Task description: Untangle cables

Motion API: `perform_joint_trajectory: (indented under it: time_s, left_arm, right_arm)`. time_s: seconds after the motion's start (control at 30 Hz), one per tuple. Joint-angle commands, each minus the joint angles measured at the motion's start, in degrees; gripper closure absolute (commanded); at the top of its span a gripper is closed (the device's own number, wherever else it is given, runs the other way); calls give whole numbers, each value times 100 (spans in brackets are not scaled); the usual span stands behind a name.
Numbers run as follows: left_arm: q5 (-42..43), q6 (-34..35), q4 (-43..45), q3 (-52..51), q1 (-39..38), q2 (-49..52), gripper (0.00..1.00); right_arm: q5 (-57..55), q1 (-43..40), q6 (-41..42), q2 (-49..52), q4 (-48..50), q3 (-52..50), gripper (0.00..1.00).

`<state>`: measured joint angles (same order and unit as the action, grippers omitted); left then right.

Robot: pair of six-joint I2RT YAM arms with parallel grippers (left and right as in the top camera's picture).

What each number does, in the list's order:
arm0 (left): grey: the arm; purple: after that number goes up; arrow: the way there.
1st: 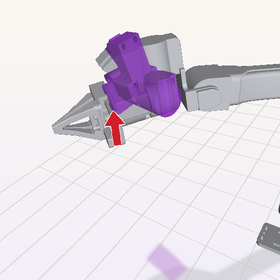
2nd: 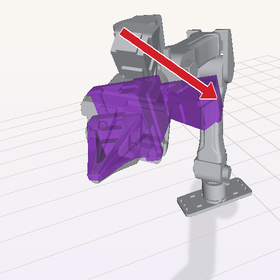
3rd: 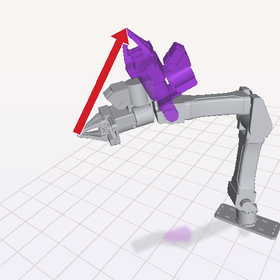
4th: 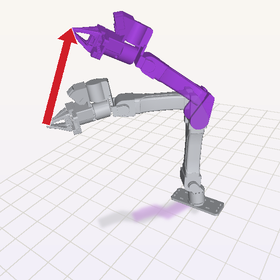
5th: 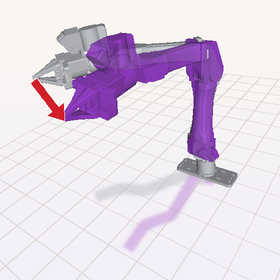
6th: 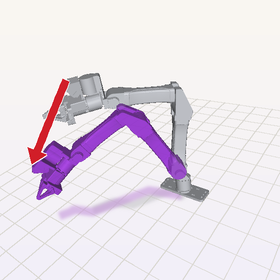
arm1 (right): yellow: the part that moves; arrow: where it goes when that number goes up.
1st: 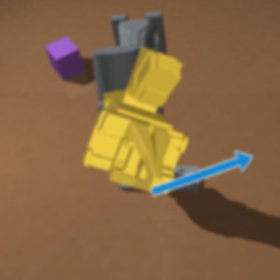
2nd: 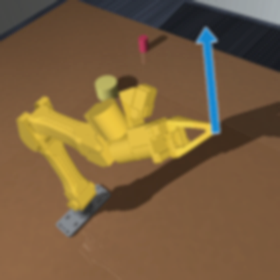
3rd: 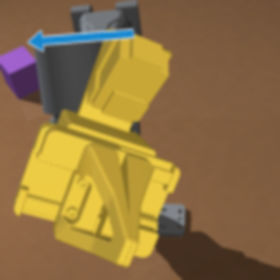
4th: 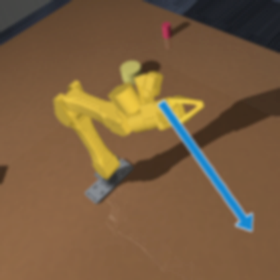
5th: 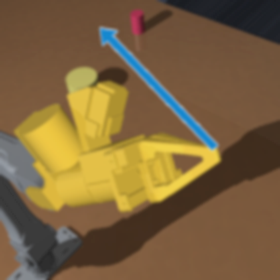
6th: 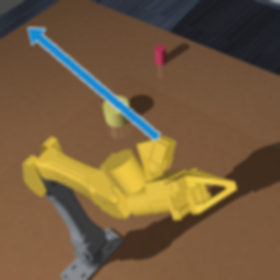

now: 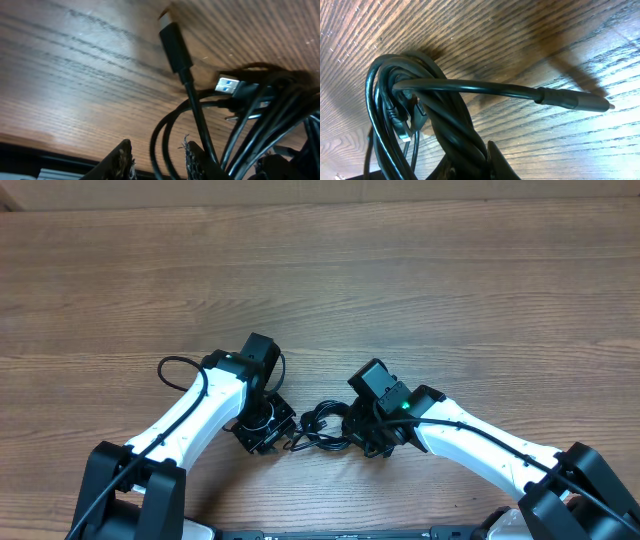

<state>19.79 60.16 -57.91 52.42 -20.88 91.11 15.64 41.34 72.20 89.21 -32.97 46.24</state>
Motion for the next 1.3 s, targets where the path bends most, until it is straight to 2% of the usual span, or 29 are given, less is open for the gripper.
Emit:
perform_joint_trajectory:
  time_s: [0.0, 0.23, 0.43, 0.57, 0.8, 1.27]
  left_arm:
    - [72, 186, 151, -59, -173, -13, 66]
    - [-173, 380, 291, -59, -367, -13, 72]
    - [-485, 439, 291, -59, -389, -13, 82]
    - [-492, 577, 289, -59, -391, -13, 82]
    - [-459, 636, 236, -59, -391, -13, 71]
    - [-323, 1143, 227, -59, -455, -9, 77]
  right_arm:
    - [-63, 7, -31, 17, 26, -7, 88]
    - [-15, 7, -31, 17, 26, -7, 88]
    - [-13, 7, -31, 17, 26, -7, 88]
    - [-13, 7, -28, 17, 26, -7, 88]
    - [-13, 7, -31, 17, 26, -7, 88]
    - [-15, 7, -31, 17, 28, -7, 88]
